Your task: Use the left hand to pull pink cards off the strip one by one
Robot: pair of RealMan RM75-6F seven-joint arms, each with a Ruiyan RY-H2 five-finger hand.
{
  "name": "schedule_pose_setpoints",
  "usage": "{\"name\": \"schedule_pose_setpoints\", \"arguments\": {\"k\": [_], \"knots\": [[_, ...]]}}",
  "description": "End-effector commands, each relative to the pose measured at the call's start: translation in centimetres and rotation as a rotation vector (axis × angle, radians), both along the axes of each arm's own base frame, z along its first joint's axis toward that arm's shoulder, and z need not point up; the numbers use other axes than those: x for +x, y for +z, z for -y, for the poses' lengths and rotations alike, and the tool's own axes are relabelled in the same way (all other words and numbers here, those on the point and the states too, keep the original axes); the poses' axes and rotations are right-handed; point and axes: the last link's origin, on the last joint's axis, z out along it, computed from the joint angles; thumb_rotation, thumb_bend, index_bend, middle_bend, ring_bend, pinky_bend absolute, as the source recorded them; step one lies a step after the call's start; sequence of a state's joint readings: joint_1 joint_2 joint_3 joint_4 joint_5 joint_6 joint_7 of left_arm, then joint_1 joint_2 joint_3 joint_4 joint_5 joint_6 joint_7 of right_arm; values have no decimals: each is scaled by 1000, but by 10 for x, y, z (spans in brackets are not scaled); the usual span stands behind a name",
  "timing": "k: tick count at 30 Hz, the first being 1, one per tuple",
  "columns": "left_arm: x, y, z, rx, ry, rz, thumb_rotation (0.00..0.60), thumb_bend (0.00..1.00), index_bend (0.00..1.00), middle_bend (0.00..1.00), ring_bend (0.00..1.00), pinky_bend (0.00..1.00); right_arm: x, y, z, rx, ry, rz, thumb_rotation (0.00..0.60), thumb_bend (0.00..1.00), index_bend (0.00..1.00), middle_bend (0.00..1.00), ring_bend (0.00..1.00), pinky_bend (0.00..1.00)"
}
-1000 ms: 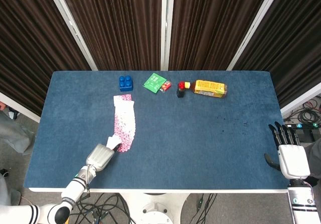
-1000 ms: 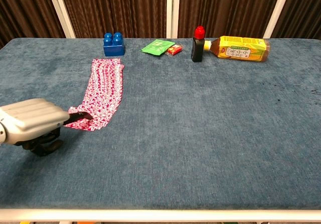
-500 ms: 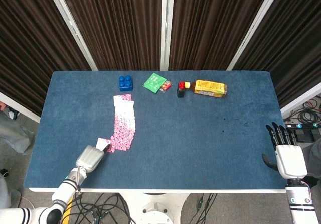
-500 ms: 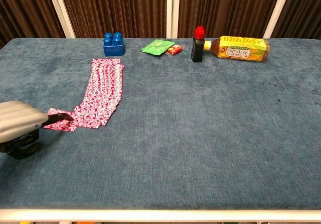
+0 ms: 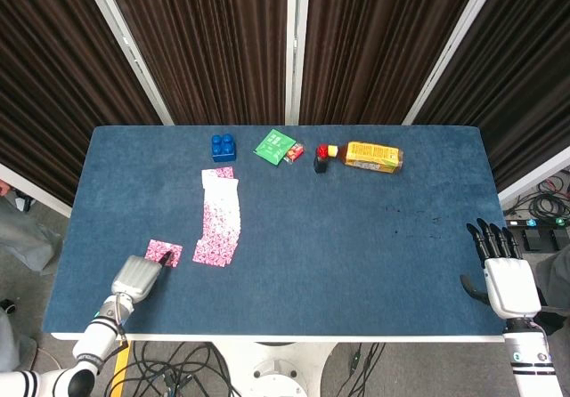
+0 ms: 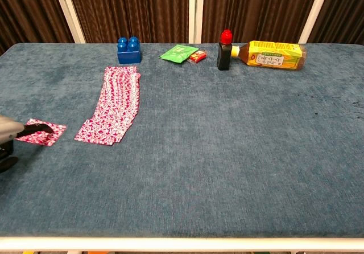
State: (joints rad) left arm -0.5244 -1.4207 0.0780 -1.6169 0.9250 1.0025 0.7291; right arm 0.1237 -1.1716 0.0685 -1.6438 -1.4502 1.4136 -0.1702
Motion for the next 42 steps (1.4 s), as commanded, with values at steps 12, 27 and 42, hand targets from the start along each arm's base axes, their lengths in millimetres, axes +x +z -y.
{"name": "schedule_pose_setpoints", "arguments": {"k": [12, 27, 42], "knots": [[21, 13, -9, 61, -57, 75, 600, 531, 91, 902, 867, 837, 0, 0, 2, -6, 0, 9, 600, 198, 0, 0, 0, 0], [63, -33, -1, -81, -181, 124, 600, 535, 91, 908, 868, 837, 6, -3, 9, -1, 18, 44, 600, 197, 0, 0, 0, 0], [58, -42, -4, -52, -161, 59, 600, 536, 88, 912, 871, 837, -2, -3, 12, -5, -5, 42, 600, 197, 0, 0, 0, 0]]}}
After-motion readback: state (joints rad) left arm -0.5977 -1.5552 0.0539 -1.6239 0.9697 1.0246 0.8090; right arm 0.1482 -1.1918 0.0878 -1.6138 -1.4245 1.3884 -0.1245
